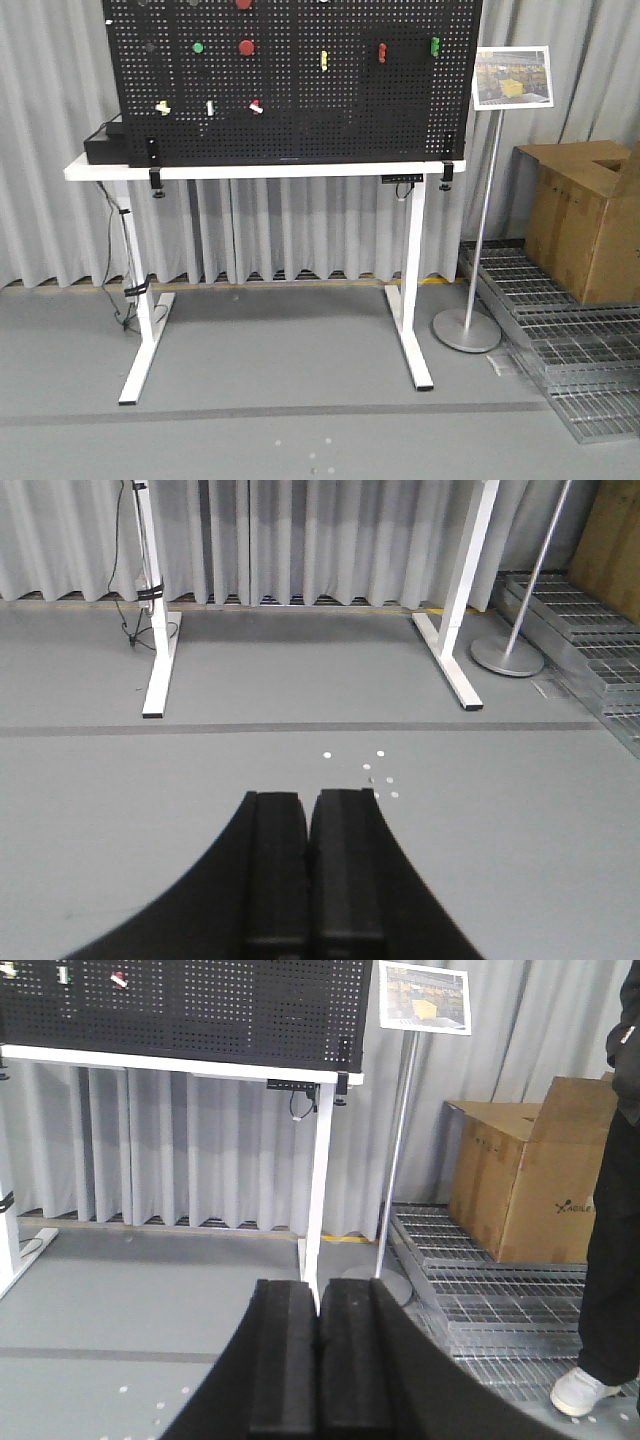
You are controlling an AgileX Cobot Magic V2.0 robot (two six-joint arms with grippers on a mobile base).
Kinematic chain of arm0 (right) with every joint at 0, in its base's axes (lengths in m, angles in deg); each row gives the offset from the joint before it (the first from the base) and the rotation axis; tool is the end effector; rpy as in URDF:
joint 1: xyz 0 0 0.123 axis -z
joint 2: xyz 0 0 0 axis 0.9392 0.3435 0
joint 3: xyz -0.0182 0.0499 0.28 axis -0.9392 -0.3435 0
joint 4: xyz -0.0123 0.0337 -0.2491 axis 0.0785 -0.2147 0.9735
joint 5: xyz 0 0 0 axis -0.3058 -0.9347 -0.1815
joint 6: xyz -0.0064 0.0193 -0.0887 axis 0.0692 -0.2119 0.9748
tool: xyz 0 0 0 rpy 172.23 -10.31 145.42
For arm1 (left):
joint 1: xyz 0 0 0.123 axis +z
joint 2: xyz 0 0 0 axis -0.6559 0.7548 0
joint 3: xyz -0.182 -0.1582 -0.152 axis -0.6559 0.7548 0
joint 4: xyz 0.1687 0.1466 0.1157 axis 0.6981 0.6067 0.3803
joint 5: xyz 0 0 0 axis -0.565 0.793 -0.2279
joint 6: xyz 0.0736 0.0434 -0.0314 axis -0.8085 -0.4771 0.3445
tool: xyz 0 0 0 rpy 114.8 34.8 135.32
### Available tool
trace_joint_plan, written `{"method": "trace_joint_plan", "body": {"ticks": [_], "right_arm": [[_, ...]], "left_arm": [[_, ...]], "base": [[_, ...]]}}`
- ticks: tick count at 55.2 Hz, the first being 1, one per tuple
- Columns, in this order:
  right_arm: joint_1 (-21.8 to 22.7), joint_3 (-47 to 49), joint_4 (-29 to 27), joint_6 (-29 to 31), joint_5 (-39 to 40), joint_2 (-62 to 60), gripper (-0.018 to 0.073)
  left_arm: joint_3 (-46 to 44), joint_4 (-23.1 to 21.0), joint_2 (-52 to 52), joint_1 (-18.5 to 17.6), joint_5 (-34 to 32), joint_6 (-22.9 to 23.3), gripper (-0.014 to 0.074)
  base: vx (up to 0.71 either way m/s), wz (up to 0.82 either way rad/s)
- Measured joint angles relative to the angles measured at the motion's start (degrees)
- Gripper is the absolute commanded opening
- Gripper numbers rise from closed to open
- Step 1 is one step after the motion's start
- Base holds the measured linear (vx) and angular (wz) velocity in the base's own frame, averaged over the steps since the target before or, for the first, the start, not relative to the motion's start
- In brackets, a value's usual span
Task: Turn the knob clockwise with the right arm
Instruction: 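Drive the base forward toward the pegboard table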
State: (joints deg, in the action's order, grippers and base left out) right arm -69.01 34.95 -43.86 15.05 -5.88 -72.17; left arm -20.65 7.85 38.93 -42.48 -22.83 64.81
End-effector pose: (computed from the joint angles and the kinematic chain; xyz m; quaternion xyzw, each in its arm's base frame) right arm 0.0567 -0.0021 0.1950 -0.0259 0.7150 -0.0460 0.6972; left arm 0.0524 -0.0050 0.1699 -0.0071 0.8021 -0.0455 0.5954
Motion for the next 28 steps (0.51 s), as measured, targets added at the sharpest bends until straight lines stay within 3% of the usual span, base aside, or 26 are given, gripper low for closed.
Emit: {"method": "trace_joint_plan", "body": {"ticks": [28], "right_arm": [[0.0,0.0,0.0,0.0,0.0,0.0,0.0033]], "left_arm": [[0.0,0.0,0.0,0.0,0.0,0.0,-0.0006]], "base": [[0.38,0.07]]}}
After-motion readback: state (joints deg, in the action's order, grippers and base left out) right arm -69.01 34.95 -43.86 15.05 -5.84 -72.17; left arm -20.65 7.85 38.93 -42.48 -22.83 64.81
